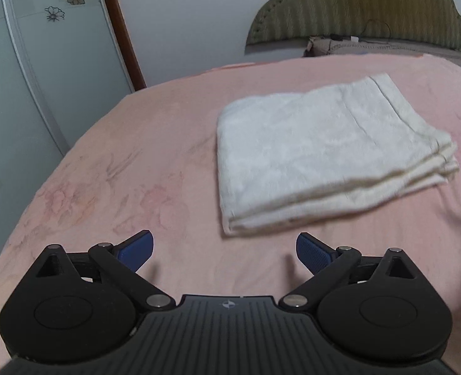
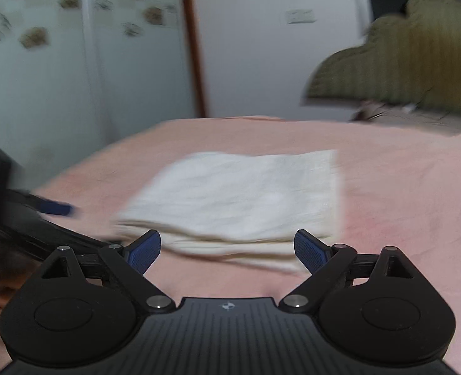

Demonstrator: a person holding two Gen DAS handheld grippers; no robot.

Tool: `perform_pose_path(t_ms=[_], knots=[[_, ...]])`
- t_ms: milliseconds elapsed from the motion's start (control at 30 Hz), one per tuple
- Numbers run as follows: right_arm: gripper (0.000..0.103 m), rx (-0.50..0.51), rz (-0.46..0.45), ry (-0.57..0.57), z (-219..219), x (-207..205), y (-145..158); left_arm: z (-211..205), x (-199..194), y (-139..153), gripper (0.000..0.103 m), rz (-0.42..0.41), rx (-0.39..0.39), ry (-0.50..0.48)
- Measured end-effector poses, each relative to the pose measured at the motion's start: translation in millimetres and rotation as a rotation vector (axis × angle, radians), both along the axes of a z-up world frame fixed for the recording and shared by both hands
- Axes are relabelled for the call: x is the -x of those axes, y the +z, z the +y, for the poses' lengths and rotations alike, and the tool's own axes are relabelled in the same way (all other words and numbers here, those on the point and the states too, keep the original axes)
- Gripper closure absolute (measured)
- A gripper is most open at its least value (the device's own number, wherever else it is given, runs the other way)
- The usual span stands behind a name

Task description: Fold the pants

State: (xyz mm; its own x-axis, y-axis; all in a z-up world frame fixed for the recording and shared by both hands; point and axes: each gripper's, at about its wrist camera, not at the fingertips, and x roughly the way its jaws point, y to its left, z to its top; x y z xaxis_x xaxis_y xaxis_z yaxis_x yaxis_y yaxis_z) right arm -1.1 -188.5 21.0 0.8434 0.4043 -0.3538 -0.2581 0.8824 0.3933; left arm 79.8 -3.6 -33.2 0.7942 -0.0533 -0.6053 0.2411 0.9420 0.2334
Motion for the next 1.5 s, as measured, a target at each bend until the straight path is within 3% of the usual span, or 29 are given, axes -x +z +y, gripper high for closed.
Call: perform_pose_path(t_ms=[67,100,133,233,267,500,867,1100,1500], knots=[[0.003,-0.330,-0.013,0.157,-10.4,0.4,-6.6,3.7,6.7,-7.3,0.003,0.034,0.031,-0.003],[0.001,-0.375,-0.021,0.167,-10.6,-1.0,-9.3,5.3,9.1,-10.3,0.003,0.046,0.054,-0.001],[0.001,-0.320,-0.018,0.114,-7.8,-2.8,-10.1,6.4,10.9,-13.8,0.003,0.049,0.074,0.006],[0.001,0.025,0.046,-0.138,9.7,-14.1,-18.9,5.9,14.7,-21.8,0.003,0.026,0.083,0.043],[0.001,0.082,0.059,-0.170,13.0,-17.8,-24.8,5.6,15.8,-23.5,0.003,0.014,0.080,0.046],[0.001,0.241,0.108,-0.299,26.9,-30.0,-56.3,3.1,15.8,-24.3,0.003,-0.019,0.106,0.044],[0.000,0.263,0.169,-0.335,22.6,-28.3,-75.1,-0.2,17.0,-32.8,0.002,-0.029,0.117,0.036],[0.000,0.328,0.200,-0.343,32.0,-33.4,-77.6,-4.4,20.3,-34.3,0.000,-0.047,0.088,0.045],[0.000,0.358,0.204,-0.384,35.3,-27.6,-77.1,1.9,18.4,-34.9,0.000,-0.024,0.137,0.055]])
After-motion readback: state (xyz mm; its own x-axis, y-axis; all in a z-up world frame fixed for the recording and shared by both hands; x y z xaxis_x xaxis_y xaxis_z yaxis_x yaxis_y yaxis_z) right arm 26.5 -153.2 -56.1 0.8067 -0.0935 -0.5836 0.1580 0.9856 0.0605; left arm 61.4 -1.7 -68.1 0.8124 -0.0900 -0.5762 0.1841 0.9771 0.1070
